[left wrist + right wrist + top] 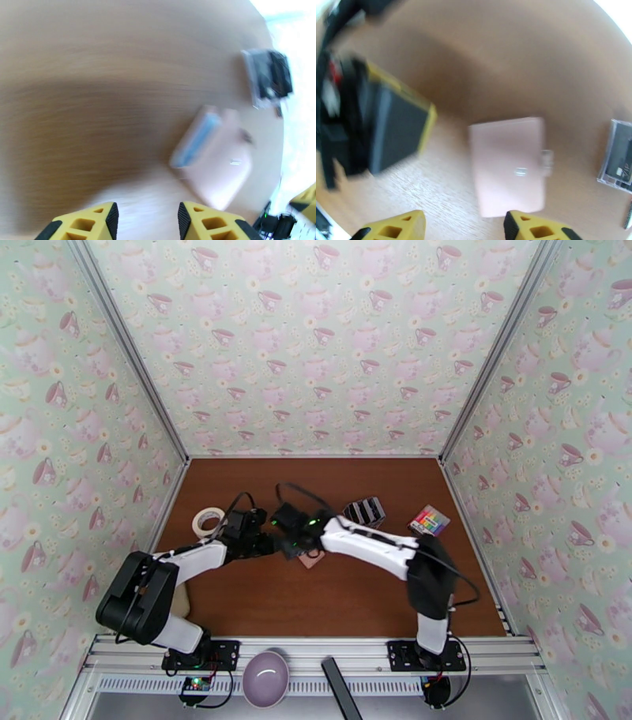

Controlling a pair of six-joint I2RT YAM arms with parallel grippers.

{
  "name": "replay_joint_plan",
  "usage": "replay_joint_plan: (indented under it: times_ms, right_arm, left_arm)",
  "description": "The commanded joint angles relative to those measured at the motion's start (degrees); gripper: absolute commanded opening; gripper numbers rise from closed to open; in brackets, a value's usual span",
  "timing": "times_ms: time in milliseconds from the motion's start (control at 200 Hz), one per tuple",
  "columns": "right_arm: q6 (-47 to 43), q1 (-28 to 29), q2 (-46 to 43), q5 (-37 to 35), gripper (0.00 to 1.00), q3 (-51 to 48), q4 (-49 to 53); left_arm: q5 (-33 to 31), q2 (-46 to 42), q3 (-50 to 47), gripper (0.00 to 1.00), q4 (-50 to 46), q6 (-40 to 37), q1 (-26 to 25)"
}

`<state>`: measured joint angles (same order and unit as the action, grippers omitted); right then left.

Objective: Put the credit cards into the card holder

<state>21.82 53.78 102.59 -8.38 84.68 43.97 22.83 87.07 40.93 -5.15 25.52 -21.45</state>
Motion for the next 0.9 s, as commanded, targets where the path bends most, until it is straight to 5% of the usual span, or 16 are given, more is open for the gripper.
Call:
replay_joint_plan:
  times_ms: [0,356,896]
  right_arm:
    - [3.4,-5.6,-4.8,8.6,0.51,-7.9,-9.0]
    - [8.6,-16.1,-10.1,27.3,0.38,-22.0,-26.6]
    - [13.3,-21.9,-5.9,35.8,0.38,-27.3,-37.8]
  left_arm:
    - [-0.1,1.5,5.0,0.45,-1.0,0.5,-2.2]
    - [-2.7,11.8,20.8,0.19,-11.0,-5.8,-5.6]
    - [1.4,16.3,21.2,0.13,-12.2,-8.0,-7.7]
